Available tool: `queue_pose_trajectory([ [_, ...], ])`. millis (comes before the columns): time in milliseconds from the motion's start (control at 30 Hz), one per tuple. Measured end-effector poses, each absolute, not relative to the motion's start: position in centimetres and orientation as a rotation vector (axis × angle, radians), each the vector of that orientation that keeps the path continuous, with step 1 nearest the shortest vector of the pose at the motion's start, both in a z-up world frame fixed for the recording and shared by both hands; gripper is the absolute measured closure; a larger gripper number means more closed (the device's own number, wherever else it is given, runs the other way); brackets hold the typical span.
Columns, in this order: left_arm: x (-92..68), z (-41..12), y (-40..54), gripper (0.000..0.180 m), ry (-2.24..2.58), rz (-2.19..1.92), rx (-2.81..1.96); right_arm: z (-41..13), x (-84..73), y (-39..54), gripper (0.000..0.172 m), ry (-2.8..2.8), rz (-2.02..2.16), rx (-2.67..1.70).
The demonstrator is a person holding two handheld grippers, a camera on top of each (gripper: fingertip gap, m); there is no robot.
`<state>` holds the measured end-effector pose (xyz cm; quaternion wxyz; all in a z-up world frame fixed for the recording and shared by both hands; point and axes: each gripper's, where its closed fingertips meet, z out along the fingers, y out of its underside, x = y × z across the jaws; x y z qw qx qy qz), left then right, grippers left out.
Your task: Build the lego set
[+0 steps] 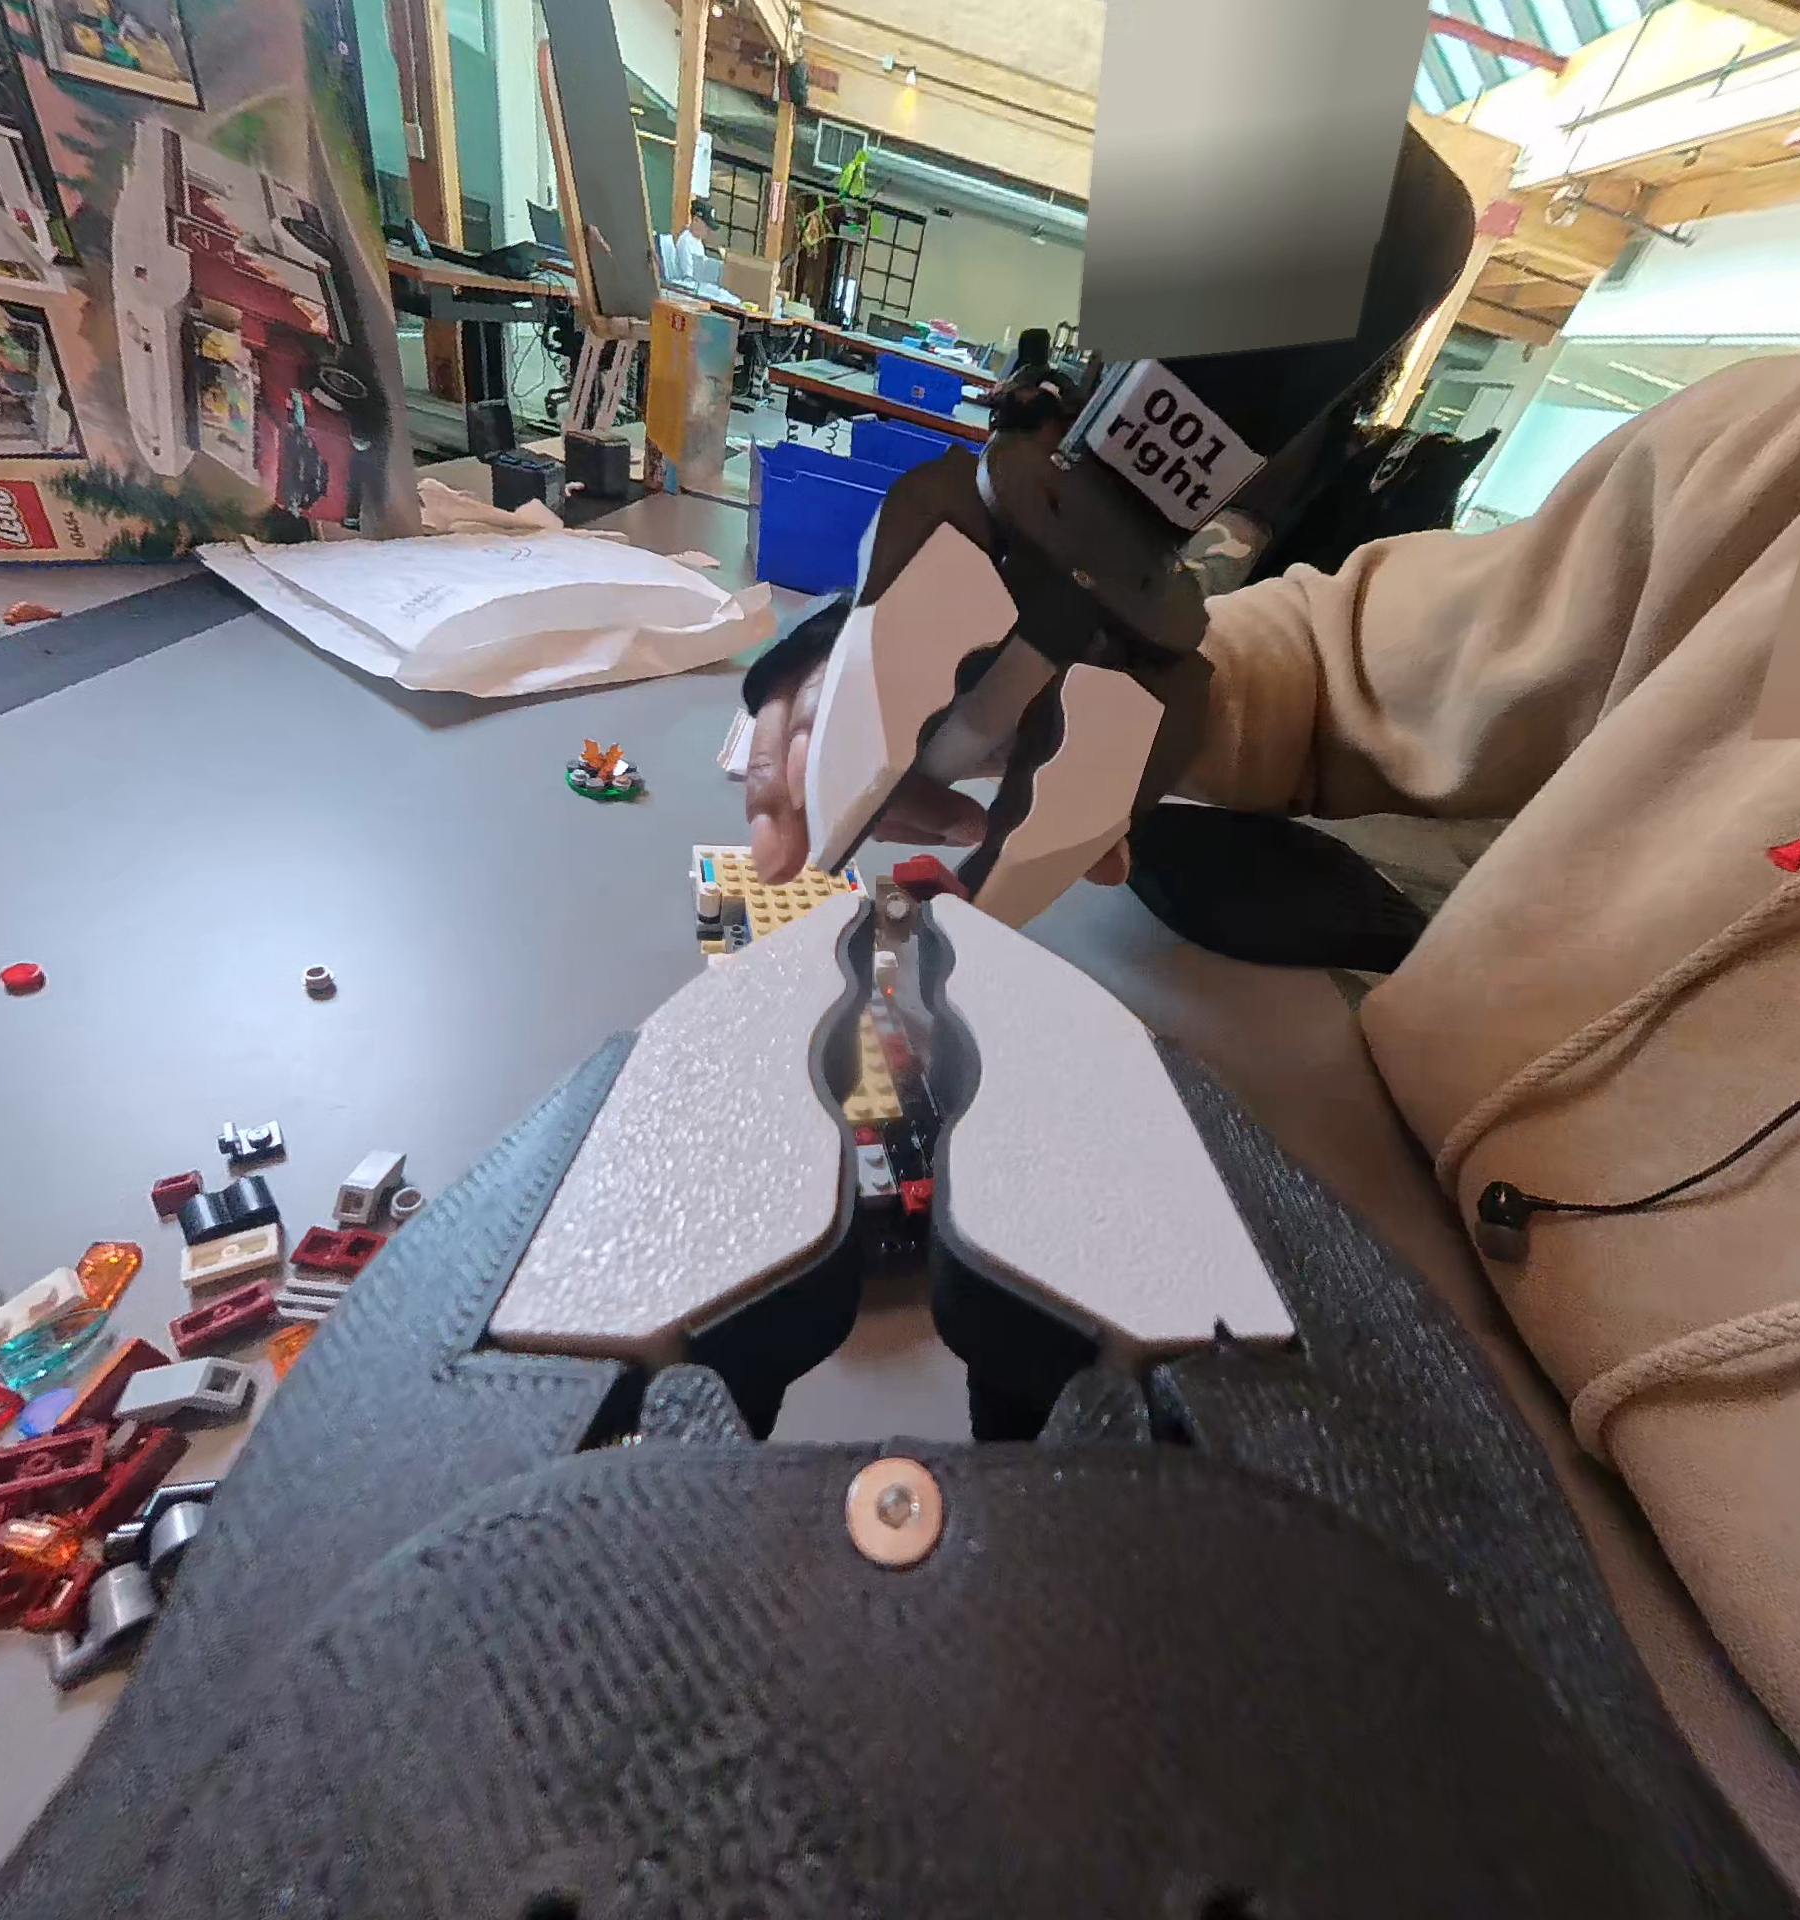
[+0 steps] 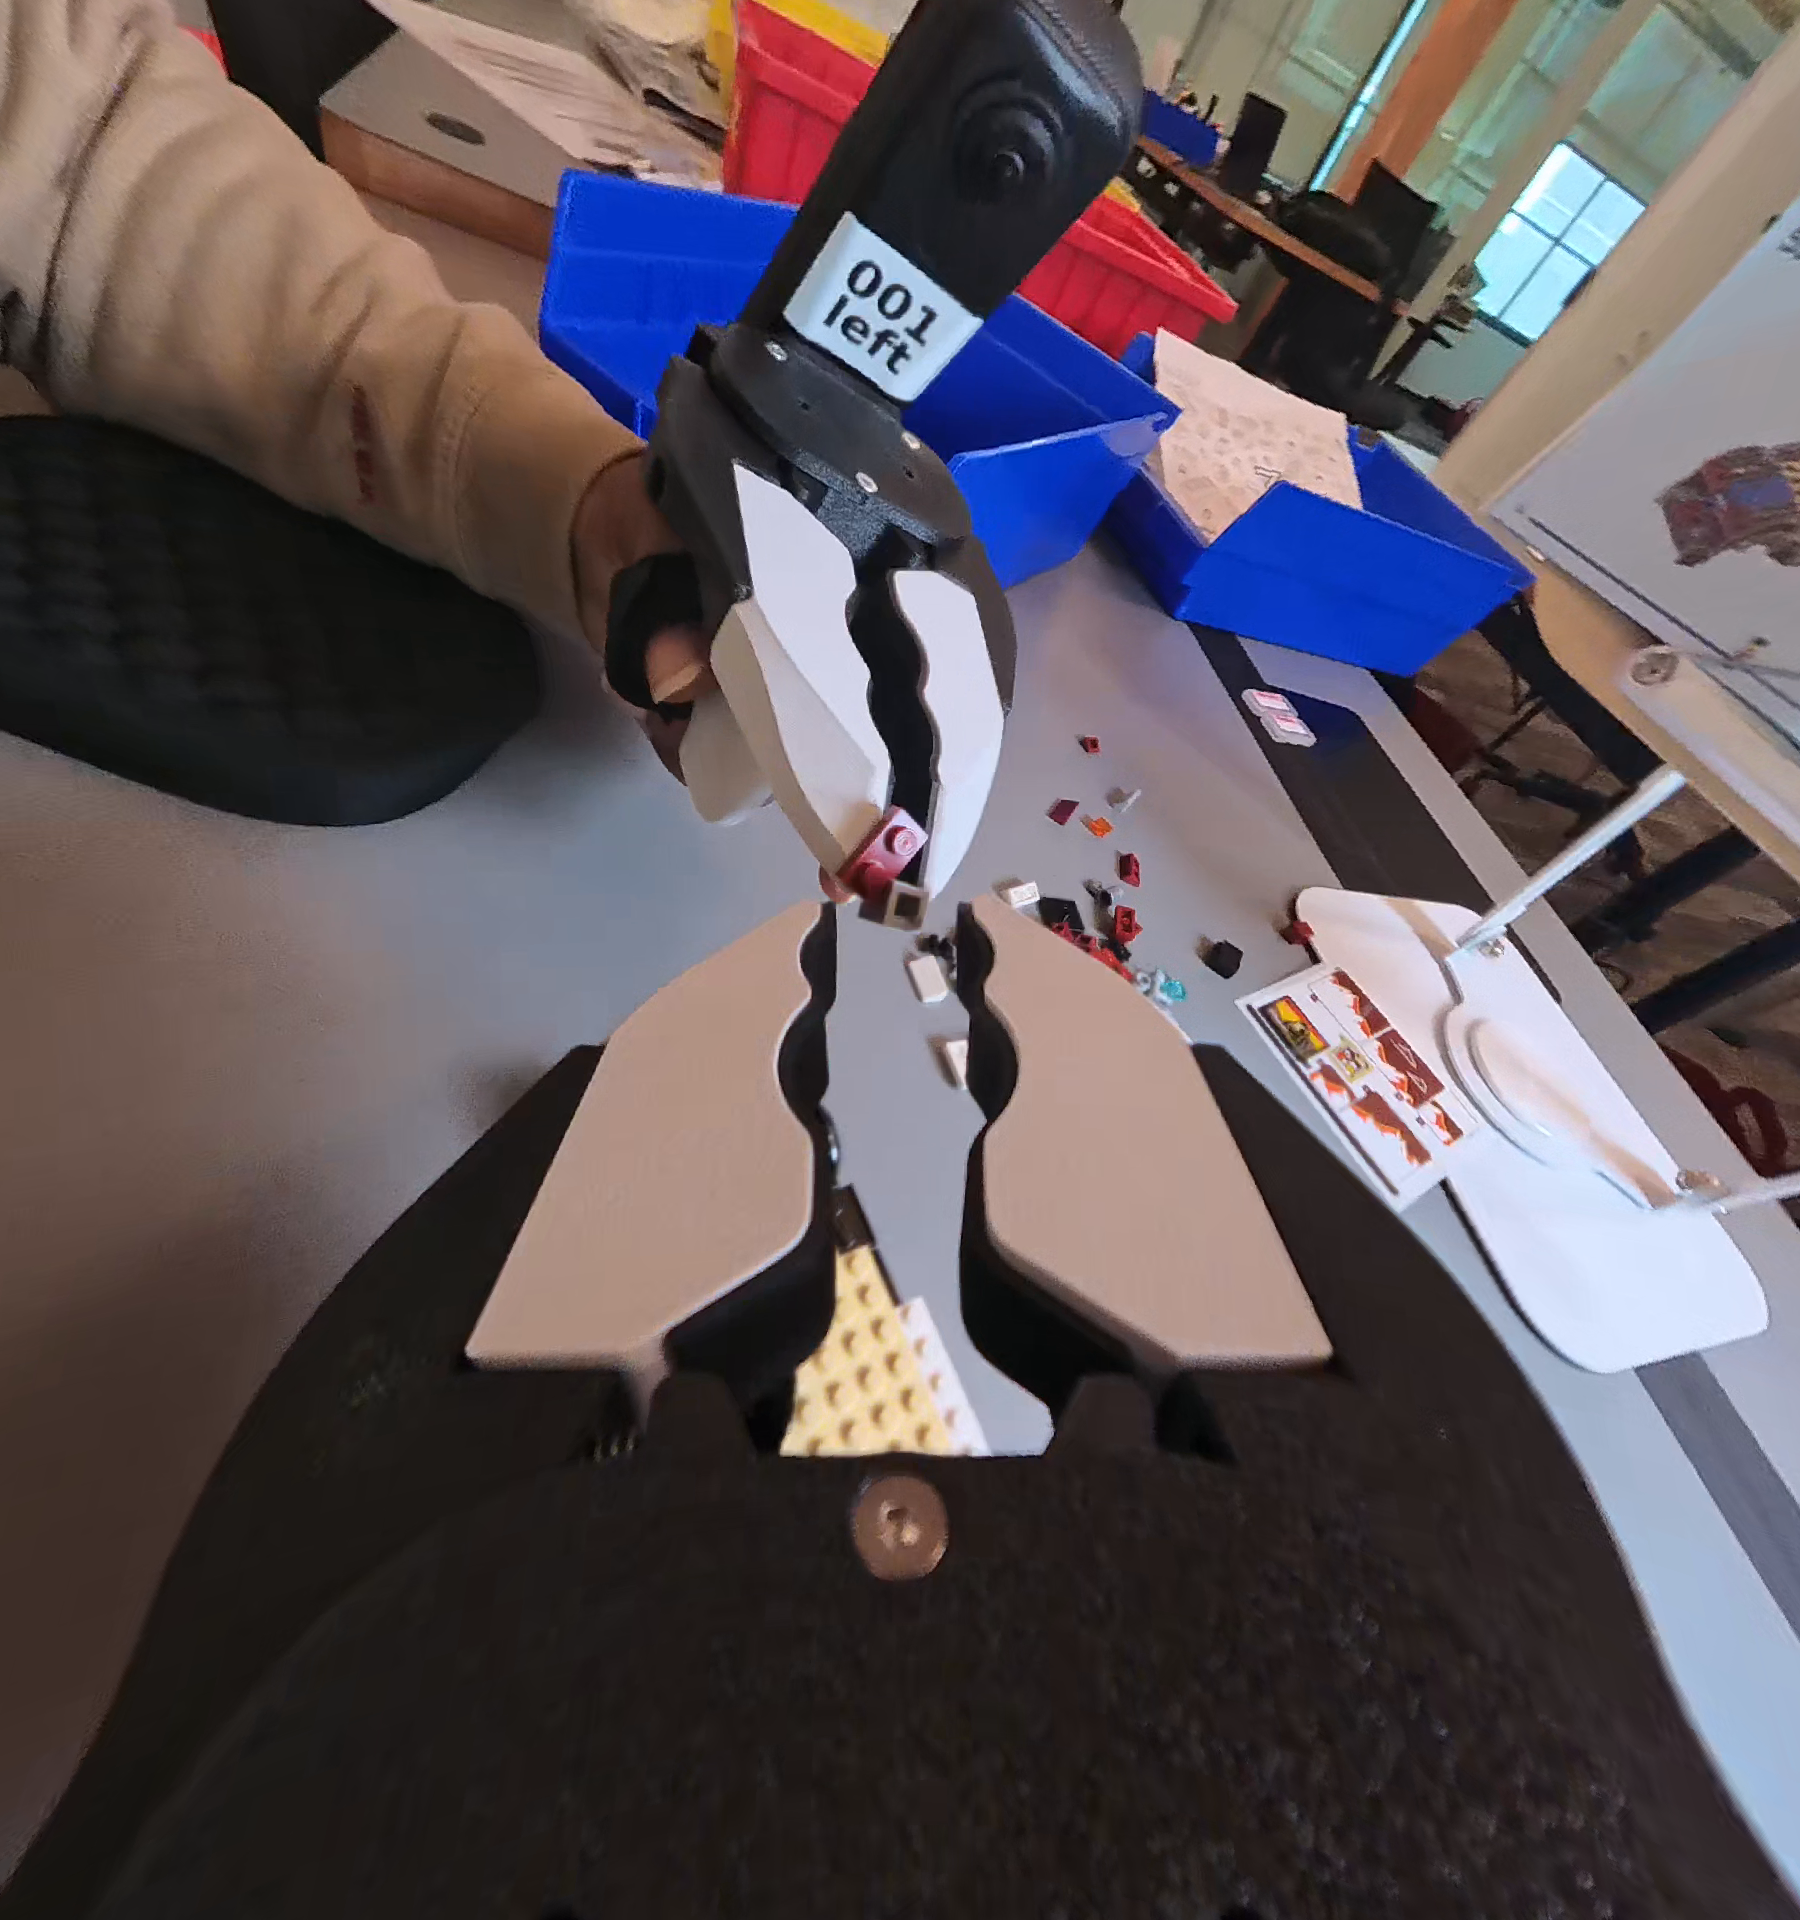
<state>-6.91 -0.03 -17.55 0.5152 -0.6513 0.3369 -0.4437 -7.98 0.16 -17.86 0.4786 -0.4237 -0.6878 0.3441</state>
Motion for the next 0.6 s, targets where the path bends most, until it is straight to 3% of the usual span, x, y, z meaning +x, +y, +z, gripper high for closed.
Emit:
queue_pose_trajectory([
  [600,-12.3,-24.5,5.6,0.161,0.676,-0.730,-1.945,-25.8,-12.6,7.6,0.158,-1.974,0.522,-1.097],
])
